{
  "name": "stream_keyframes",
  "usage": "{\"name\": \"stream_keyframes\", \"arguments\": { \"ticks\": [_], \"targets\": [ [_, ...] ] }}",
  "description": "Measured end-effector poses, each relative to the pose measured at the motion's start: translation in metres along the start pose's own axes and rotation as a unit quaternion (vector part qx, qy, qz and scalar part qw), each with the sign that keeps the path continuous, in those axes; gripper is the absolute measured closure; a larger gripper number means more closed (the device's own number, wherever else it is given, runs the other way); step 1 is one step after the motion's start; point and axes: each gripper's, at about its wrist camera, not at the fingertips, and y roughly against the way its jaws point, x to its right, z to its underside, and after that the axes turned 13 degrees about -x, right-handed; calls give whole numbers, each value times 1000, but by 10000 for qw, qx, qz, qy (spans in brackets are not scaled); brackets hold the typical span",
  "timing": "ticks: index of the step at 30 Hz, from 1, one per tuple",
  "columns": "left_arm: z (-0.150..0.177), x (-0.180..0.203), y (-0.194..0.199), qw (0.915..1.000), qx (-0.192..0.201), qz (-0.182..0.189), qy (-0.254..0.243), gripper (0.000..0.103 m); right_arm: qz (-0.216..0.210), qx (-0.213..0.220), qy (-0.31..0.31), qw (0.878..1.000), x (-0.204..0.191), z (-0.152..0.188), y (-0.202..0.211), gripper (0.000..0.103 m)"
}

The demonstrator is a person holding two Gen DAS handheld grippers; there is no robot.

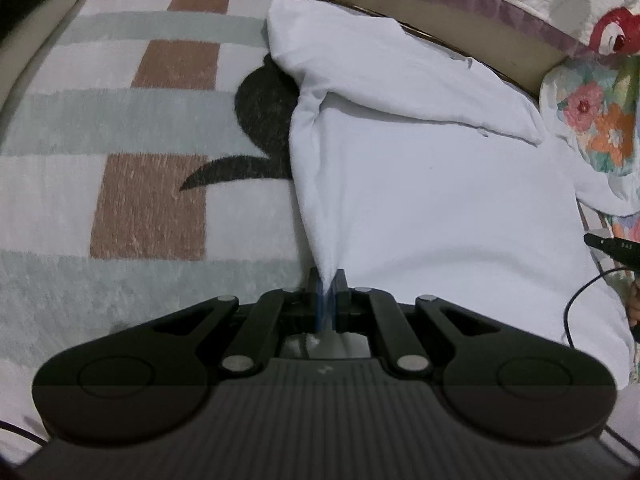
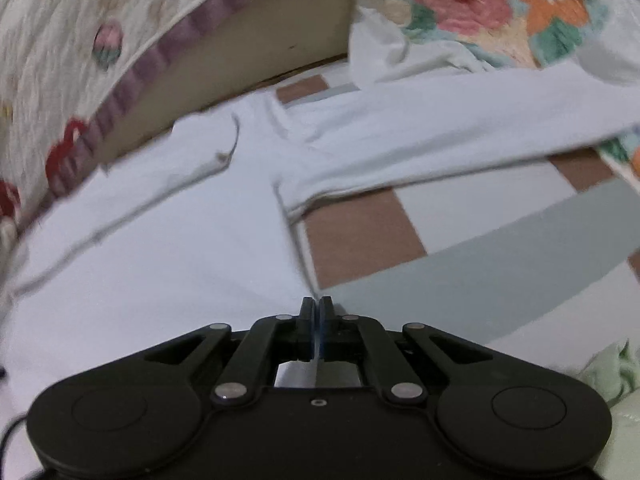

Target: Fold clothes

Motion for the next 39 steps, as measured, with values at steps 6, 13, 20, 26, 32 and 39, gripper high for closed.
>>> {"name": "stream_keyframes", "arguments": {
  "ticks": [6, 13, 20, 26, 32, 39],
  "targets": [
    [-7, 29, 14, 9914, -351, -1235, -261, 64, 460, 418, -1078, 9922, 56, -7, 21, 89],
    [-51, 153, 43, 9787, 434, -1146, -1646, 39, 386, 1434, -1794, 9725, 125, -33, 61, 57],
    [-89, 281, -45, 9338, 733, -141, -3500, 30, 1110, 1744, -1575, 9656, 183, -81, 74, 55],
    [-128, 342, -124, 9195, 440, 214, -3899, 30, 1335, 1838, -1719, 9586, 250, -114, 66, 50],
    [-154, 347, -156, 9529, 984, -658, -2793, 32, 1351, 2259, -1002, 9595, 255, -109, 28, 46],
    [-159, 349, -168, 9595, 955, -259, -2638, 31, 1625, 2462, -855, 9517, 233, -122, 32, 99]
  ]
}}
